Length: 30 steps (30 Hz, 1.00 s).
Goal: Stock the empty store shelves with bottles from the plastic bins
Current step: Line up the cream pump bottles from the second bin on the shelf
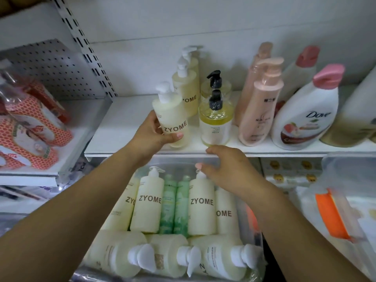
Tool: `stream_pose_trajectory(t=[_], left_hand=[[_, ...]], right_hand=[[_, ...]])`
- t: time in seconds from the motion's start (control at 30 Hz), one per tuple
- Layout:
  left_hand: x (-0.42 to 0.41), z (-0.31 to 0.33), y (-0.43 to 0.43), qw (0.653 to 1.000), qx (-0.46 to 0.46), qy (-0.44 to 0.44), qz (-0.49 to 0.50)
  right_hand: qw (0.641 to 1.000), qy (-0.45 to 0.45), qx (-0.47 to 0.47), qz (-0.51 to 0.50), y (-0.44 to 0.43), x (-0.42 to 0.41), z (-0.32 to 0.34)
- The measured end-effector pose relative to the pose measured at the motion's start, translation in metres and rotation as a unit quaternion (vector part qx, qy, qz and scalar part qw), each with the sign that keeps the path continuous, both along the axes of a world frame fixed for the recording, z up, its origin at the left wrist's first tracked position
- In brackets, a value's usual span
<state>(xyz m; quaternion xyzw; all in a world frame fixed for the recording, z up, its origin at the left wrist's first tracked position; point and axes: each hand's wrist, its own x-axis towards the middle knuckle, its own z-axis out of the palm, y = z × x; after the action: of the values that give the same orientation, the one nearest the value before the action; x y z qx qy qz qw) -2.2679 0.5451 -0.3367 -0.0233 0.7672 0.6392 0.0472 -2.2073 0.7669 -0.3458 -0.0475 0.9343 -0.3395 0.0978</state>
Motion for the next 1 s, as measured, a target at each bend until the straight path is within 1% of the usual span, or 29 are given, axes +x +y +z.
stream_pose_trajectory(t=[0.17, 0.37, 0.53, 0.63, 0.77, 1.0], left_hand=[[-0.011, -0.016, 0.002, 0.998, -0.055, 0.021, -0.011], [-0.021, -0.014, 0.012, 0.991, -0.132, 0.024, 0.019], [-0.038, -0.015, 0.019, 0.987, -0.156, 0.031, 0.019], [-0.044, -0.018, 0.022, 0.987, -0.154, 0.035, 0.025], [-0.049, -0.018, 0.023, 0.988, -0.154, 0.024, 0.017], [-0.055, -0.013, 0.026, 0.982, -0.19, 0.017, 0.014]], right_hand=[[1.0, -0.011, 0.003, 0.023, 0.003, -0.002, 0.005], [0.996, -0.017, 0.044, 0.076, 0.006, -0.004, 0.004], [0.993, -0.016, 0.063, 0.101, 0.007, -0.006, 0.006], [0.991, -0.015, 0.067, 0.114, 0.007, -0.006, 0.004], [0.991, -0.014, 0.071, 0.115, 0.008, -0.008, 0.004], [0.99, -0.018, 0.078, 0.119, 0.005, -0.007, 0.005]])
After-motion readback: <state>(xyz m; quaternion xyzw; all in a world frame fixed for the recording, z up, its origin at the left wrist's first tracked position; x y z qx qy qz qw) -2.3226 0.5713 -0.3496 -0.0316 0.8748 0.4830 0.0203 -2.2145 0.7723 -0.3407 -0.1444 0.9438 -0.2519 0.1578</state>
